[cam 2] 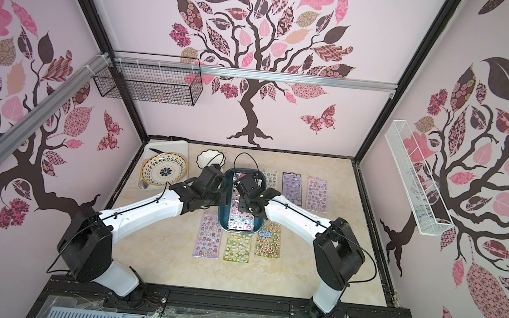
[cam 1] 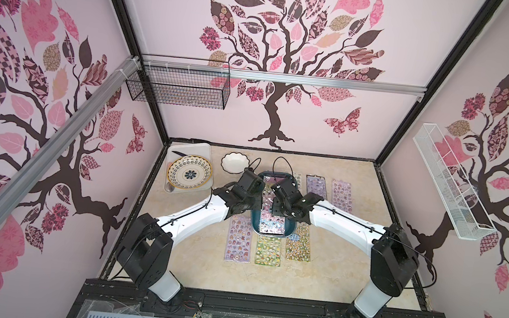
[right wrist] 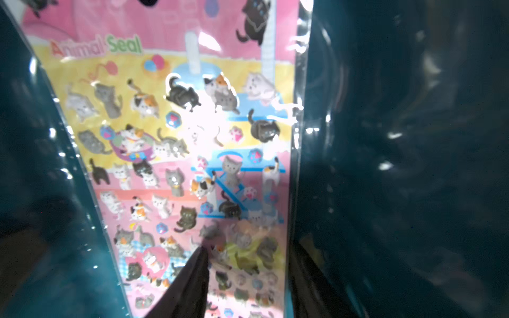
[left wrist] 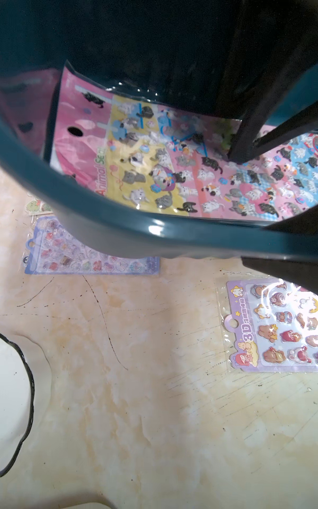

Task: Take the stickers out of the storage box
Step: Pick up the sticker from the storage box.

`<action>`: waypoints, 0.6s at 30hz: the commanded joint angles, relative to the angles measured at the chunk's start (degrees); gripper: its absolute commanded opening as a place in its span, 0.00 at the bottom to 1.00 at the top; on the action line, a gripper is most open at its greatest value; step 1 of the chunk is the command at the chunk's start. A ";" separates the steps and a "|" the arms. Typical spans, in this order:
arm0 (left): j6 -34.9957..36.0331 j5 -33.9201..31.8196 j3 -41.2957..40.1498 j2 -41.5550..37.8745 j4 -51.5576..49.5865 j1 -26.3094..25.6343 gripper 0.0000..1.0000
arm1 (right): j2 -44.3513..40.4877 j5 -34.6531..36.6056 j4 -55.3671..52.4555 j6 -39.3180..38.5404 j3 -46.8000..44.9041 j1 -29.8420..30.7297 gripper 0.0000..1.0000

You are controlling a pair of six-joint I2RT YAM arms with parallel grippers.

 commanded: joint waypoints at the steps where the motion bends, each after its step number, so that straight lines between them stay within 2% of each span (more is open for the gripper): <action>1: -0.58 2.20 0.68 -0.64 2.85 0.00 0.00 | 0.61 -4.88 2.99 -0.94 -3.35 -2.03 0.44; 4: -0.27 2.06 1.06 -0.34 2.42 0.02 0.00 | -1.82 -9.18 6.45 -1.32 -5.85 -2.74 0.37; 8: 0.01 1.23 1.25 0.10 2.03 0.00 0.00 | -5.76 -11.18 9.07 -2.33 -8.14 -2.70 0.26; 13: 0.17 1.24 2.22 1.47 0.85 -0.01 0.00 | -8.84 -9.28 9.78 -2.76 -9.91 -2.74 0.09; 18: 0.62 0.43 2.40 1.45 0.50 0.05 0.00 | -8.71 -8.36 8.36 -2.63 -9.37 -2.76 0.00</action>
